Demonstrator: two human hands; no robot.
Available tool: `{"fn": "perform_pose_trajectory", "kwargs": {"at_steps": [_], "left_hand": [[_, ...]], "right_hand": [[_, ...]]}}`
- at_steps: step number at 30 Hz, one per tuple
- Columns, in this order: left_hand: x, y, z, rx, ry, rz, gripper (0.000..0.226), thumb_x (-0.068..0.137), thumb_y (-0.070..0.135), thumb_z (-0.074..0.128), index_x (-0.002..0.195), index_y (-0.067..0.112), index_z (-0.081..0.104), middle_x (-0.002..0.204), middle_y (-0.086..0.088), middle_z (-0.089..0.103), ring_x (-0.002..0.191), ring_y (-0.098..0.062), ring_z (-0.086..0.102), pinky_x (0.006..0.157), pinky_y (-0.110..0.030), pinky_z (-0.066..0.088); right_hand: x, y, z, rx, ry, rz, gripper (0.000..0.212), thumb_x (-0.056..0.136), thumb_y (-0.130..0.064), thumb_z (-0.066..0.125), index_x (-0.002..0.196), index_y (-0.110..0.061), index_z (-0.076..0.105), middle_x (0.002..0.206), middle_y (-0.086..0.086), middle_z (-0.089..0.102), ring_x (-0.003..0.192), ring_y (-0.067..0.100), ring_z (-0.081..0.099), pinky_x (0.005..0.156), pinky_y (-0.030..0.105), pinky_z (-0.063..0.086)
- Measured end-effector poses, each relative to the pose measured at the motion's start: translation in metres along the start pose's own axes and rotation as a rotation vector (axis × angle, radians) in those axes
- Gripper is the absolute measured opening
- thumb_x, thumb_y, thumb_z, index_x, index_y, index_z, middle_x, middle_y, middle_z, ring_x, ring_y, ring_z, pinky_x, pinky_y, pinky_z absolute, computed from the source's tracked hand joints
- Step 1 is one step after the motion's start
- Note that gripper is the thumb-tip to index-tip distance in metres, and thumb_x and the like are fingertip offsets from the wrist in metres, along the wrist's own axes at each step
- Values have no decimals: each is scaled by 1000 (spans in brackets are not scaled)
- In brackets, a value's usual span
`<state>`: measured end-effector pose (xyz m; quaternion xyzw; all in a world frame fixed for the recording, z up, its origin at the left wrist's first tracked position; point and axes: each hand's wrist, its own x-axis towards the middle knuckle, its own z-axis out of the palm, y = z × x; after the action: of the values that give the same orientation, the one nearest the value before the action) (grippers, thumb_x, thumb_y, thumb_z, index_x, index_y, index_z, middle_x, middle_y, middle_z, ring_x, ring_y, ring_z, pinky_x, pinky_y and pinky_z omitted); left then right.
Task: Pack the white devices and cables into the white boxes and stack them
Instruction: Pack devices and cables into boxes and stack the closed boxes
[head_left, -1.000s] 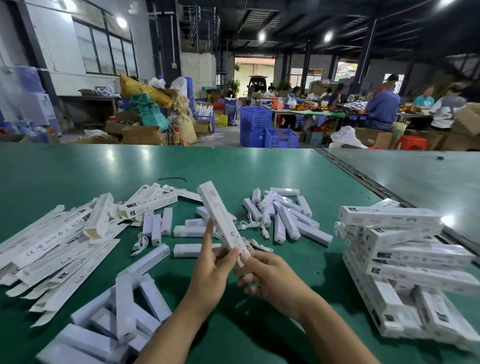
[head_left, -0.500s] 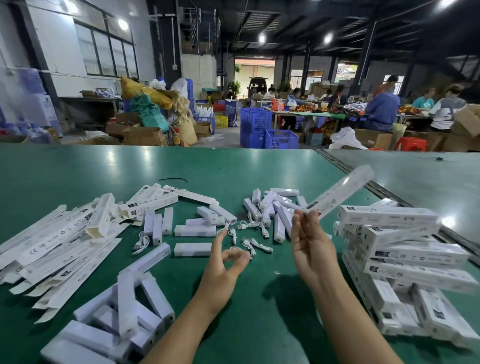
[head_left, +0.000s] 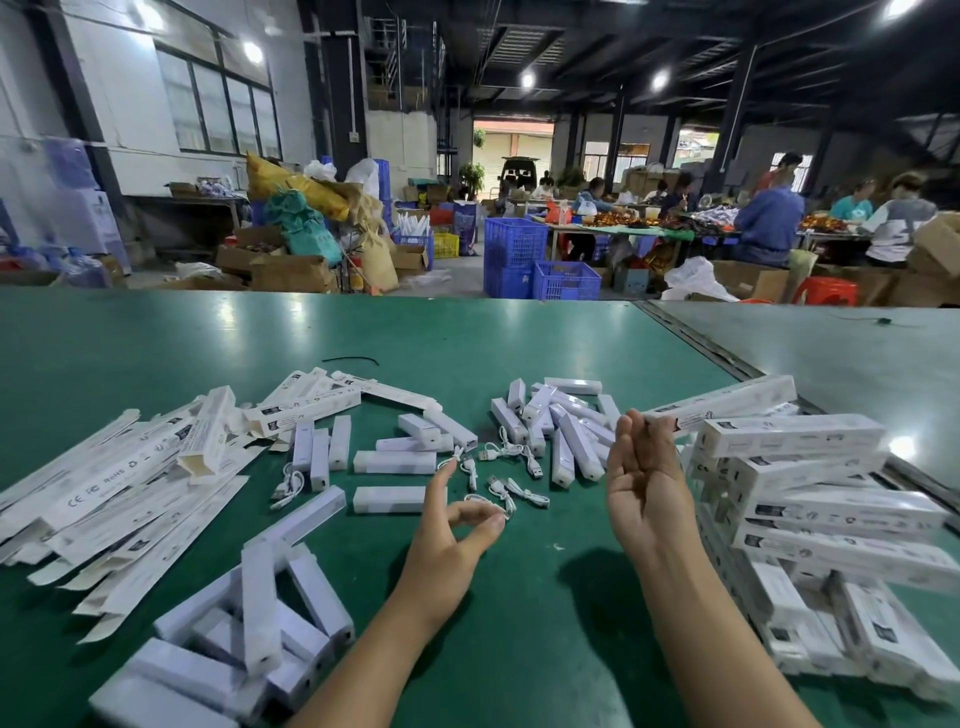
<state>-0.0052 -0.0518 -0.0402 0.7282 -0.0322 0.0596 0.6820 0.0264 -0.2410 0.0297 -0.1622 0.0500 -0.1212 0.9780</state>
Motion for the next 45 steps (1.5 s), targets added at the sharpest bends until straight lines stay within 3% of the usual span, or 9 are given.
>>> {"fn": "perform_pose_trajectory", "kwargs": {"at_steps": [14, 17, 20, 22, 25, 31, 35, 39, 45], "left_hand": [[0, -1, 0, 29, 6, 1, 70, 92, 22, 69, 144, 43, 27, 96, 19, 71, 94, 15, 58, 89, -21, 38], [-1, -2, 2, 71, 35, -8, 63, 92, 20, 69, 136, 45, 32, 93, 17, 71, 93, 13, 58, 84, -16, 38], [0, -1, 4, 190, 99, 17, 48, 91, 16, 69, 123, 42, 46, 92, 11, 71, 87, 11, 59, 82, -17, 44], [0, 0, 5, 283, 116, 43, 38, 90, 13, 69, 116, 36, 54, 95, 12, 70, 88, 10, 59, 86, -19, 47], [6, 6, -2, 444, 109, 126, 30, 91, 12, 66, 117, 24, 59, 99, 11, 66, 96, 1, 60, 90, -22, 47], [48, 34, -79, 1139, 216, 167, 37, 95, 20, 52, 132, 22, 48, 124, 0, 57, 102, -19, 51, 83, -34, 45], [64, 46, -154, 1637, 283, -158, 61, 91, 27, 56, 147, 19, 32, 142, -9, 47, 129, -28, 43, 102, -45, 38], [63, 41, -213, 1624, 382, -520, 64, 92, 35, 57, 147, 18, 31, 143, -14, 43, 129, -32, 43, 103, -45, 40], [55, 16, -242, 1522, 373, -503, 55, 96, 40, 50, 141, 15, 30, 134, -13, 53, 122, -32, 49, 95, -41, 41]], "right_hand": [[3, -4, -13, 31, -47, 73, 23, 93, -14, 62, 115, -14, 66, 118, -5, 71, 111, 15, 67, 86, 22, 51], [-1, 4, -17, -345, -91, 111, 31, 88, -24, 64, 118, -17, 64, 115, -3, 72, 103, 13, 70, 89, 29, 50], [-7, 25, -25, -1078, -122, -76, 16, 92, -18, 64, 106, -18, 69, 101, -1, 76, 89, 11, 70, 82, 24, 51], [-6, 41, -39, -1615, -307, -303, 15, 92, -18, 66, 106, -20, 70, 107, -2, 71, 103, 12, 63, 86, 17, 45], [0, 54, -58, -2022, -586, -390, 35, 92, -31, 65, 126, -21, 64, 130, -2, 56, 127, 16, 41, 104, 21, 30], [4, 63, -68, -2339, -719, -408, 48, 96, -52, 47, 140, -33, 48, 147, -9, 44, 139, 15, 32, 113, 31, 29], [2, 65, -68, -2368, -719, -444, 44, 98, -51, 42, 139, -36, 46, 142, -14, 47, 137, 12, 33, 111, 32, 28], [0, 67, -66, -2373, -709, -476, 43, 98, -50, 41, 137, -34, 45, 142, -11, 44, 138, 12, 30, 111, 33, 27], [-1, 66, -65, -2390, -726, -463, 42, 98, -48, 40, 137, -33, 43, 145, -9, 37, 139, 14, 25, 111, 33, 28]]}}
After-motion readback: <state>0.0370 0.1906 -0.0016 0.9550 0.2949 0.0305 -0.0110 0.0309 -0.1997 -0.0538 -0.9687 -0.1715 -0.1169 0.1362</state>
